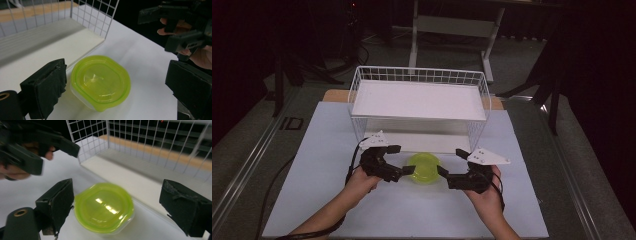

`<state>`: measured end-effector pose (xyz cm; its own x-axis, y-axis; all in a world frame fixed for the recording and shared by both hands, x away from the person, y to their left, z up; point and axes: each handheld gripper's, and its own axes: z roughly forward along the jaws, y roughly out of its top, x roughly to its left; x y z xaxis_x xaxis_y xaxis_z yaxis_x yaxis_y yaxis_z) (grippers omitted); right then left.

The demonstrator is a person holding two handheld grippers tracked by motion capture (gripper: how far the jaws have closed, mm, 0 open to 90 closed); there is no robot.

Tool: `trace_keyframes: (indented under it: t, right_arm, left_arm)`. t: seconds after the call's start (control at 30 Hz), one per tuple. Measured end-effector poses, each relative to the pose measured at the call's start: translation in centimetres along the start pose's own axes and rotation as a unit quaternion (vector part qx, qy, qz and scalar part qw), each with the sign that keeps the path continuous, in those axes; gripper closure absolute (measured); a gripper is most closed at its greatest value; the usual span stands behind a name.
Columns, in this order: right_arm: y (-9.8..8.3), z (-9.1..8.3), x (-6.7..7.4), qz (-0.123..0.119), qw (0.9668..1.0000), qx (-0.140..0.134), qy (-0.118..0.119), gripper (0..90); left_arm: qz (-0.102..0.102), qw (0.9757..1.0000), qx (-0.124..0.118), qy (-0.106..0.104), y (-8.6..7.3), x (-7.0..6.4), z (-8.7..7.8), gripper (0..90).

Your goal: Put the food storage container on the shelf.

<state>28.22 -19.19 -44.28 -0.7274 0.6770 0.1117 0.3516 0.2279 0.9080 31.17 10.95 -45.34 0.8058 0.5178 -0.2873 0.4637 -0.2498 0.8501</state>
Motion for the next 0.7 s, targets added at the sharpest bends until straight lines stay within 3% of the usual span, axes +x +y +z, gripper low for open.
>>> trace_keyframes:
  t: [0.1,0.13,0.2,0.27,0.33,0.47,0.63,0.7]
  right_arm:
    - [-0.2,0.3,-0.3,0.009,0.9999,0.004,-0.005,13.2]
    - [-0.2,0.5,-0.5,0.011,0.9999,0.008,-0.006,13.4]
    - [-0.8,1.2,-1.2,0.035,0.9991,0.022,-0.010,17.6]
    - [-1.2,1.7,-1.4,0.038,0.9987,0.033,-0.012,23.2]
    - [-1.6,2.4,-1.7,0.046,0.9979,0.043,-0.014,24.9]
    - [-2.4,3.5,-2.3,0.067,0.9959,0.058,-0.018,31.0]
    - [-3.0,4.1,-2.4,0.071,0.9939,0.080,-0.027,37.9]
    - [-3.2,4.2,-2.5,0.081,0.9931,0.082,-0.024,39.2]
  left_arm:
    - [-0.005,0.9999,0.011,-0.002,-0.1,0.5,0.6,4.9]
    - [-0.023,0.9996,0.018,-0.005,-0.4,1.0,1.4,4.9]
    - [-0.027,0.9991,0.031,0.006,-0.6,1.3,2.1,7.3]
    - [-0.023,0.9988,0.039,0.019,-1.0,1.6,2.6,14.2]
    - [-0.035,0.9983,0.040,0.025,-1.4,2.0,2.8,15.9]
    - [-0.059,0.9960,0.052,0.043,-2.0,2.5,3.1,21.5]
    - [-0.091,0.9925,0.067,0.046,-2.7,3.4,3.4,29.5]
    - [-0.095,0.9918,0.070,0.049,-2.9,3.6,3.4,34.5]
